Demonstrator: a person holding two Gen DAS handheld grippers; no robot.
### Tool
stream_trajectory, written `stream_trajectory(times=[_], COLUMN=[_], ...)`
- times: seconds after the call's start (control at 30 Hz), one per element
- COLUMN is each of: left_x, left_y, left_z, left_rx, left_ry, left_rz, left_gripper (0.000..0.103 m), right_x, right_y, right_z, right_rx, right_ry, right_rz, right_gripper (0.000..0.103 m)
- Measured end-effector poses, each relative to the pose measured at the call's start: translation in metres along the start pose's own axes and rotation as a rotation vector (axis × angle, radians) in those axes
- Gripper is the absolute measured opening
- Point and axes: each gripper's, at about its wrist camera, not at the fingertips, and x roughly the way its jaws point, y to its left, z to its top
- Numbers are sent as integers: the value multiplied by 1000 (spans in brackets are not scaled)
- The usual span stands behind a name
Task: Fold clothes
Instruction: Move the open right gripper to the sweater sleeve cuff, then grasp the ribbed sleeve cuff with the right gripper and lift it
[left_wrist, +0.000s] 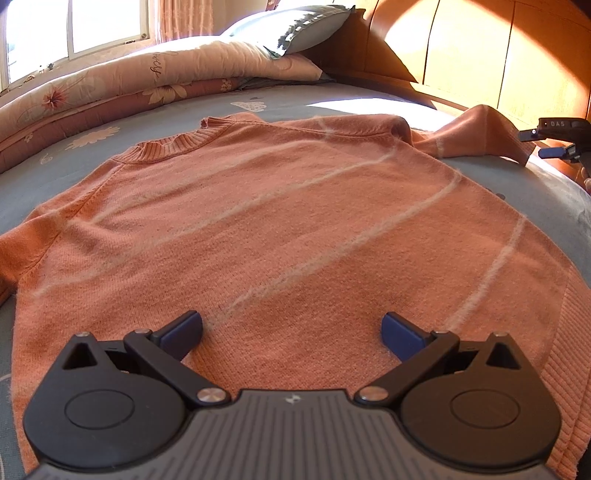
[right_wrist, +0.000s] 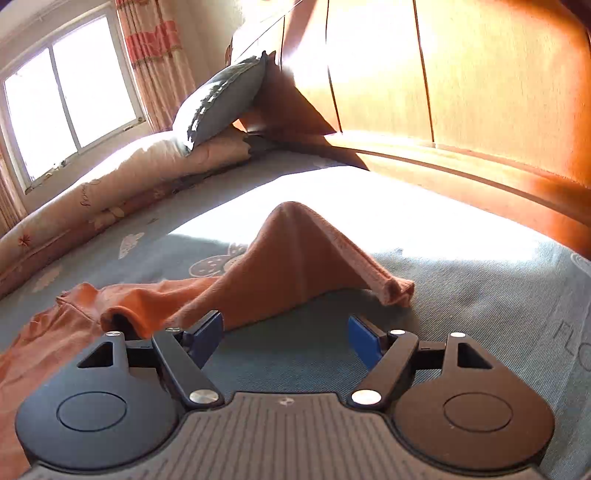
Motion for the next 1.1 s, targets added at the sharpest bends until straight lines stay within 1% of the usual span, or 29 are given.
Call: stream_trajectory(times=[0.13,0.17,0.27,0.33,0.37,0.4,0.43,0.47,0.57,0.67,0.9,0.93,1.03,1.07,1.1], left_x=[2,2,3,4,4,4,4,3,3,3,3,3,3,3,2], left_y=[0,1,1,1,1,1,1,1,0,0,1,1,1,1,1], left_z=[0,0,0,0,-1,-1,-1,-1,-1,-1,0,0,-1,-1,-1], left_rx=[5,6,6,6,7,7,7,7,7,8,9,9,9,9,8], left_ry=[-12,-14,-20,-23,-24,-25,-25,-25,-26,-26,-25,-26,-26,-26,-26], left_rz=[0,-1,-4,-5,-5,-5,-5,-5,-5,-4,-3,-3,-3,-3,-3], left_gripper=[102,102,102,102,102,102,102,102,102,102,102,102,102,102,102], right_x=[34,41,53,60,63,67,71,71,55,41,33,33,44,47,50], right_y=[-24,-28,-30,-28,-27,-25,-23,-22,-24,-33,-84,-89,-94,-94,-95], right_z=[-6,-6,-3,3,7,11,15,20,34,51,86,90,89,86,84], right_rx=[-121,-144,-188,-225,-245,-260,-274,-273,-194,-88,277,311,324,324,324], right_ry=[13,7,-51,-92,-90,-66,-42,-24,1,8,33,35,31,29,28], right_rz=[-141,-163,-167,-154,-140,-137,-134,-123,-61,-9,53,48,-31,-59,-88], right_gripper=[79,79,78,73,64,45,31,9,9,9,9,9,12,19,30])
